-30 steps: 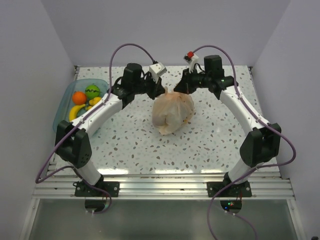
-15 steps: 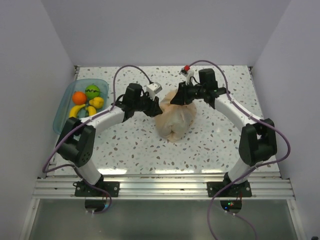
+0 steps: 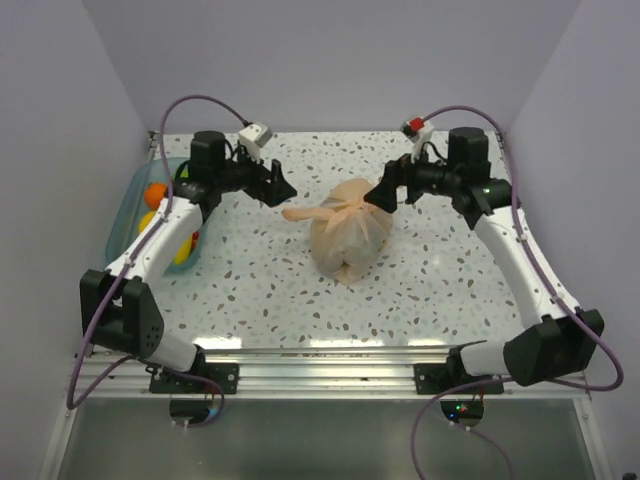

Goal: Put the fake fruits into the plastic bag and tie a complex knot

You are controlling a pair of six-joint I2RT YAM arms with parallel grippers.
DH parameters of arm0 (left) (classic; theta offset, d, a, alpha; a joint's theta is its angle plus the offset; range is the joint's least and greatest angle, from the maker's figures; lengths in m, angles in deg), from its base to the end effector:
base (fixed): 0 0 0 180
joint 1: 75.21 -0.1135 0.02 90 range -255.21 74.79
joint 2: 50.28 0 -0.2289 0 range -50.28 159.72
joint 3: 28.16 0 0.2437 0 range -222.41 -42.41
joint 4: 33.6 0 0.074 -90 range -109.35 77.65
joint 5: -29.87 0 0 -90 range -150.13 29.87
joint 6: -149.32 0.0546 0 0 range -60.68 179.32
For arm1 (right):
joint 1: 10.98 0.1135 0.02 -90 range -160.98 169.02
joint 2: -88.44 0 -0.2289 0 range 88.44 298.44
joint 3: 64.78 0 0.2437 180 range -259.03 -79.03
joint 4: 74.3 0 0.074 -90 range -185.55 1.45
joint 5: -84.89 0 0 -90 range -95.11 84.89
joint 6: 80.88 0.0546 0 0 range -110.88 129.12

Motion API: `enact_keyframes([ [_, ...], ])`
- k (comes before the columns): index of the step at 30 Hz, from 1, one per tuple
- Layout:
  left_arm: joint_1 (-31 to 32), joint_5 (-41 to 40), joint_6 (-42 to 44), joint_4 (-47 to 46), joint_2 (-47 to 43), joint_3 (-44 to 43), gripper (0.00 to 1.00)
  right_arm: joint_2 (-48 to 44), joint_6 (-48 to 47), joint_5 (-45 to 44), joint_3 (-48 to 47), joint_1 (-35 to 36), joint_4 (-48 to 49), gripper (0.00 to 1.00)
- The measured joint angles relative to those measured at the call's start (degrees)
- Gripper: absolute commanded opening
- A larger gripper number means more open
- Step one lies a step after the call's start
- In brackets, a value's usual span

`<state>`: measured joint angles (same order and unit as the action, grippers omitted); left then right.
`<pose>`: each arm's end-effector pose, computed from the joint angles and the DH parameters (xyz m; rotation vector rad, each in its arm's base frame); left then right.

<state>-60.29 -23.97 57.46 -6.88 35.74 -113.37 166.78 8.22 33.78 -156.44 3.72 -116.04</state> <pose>0.3323 -0.1219 0.2838 0.6242 1.9524 -0.8273 0.2944 0.1127 0.3384 -0.6909 1.9317 0.8473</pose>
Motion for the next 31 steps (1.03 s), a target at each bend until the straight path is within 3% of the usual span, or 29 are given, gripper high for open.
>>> enact_keyframes([
  [6, -7.85, 1.05, 1.77, 9.97, -4.13, -4.79, 1.00, -4.52, -5.49, -3.52, -5.20, -9.35, -10.93, 0.99],
  [13, -12.52, -1.16, 6.05, 20.85, -10.54, -3.96, 1.00, -7.02, -10.82, -12.63, -0.61, -10.78, -23.71, 0.99],
  [21, -12.59, -7.37, 11.41, 24.26, -21.79, 12.15, 1.00, -13.03, -14.10, -18.86, 15.15, -11.19, -29.03, 0.99],
  [31, -12.59, -12.72, 12.48, 24.74, -23.93, 20.55, 1.00, -14.71, -11.23, -19.80, 18.45, -11.19, -26.49, 0.99],
])
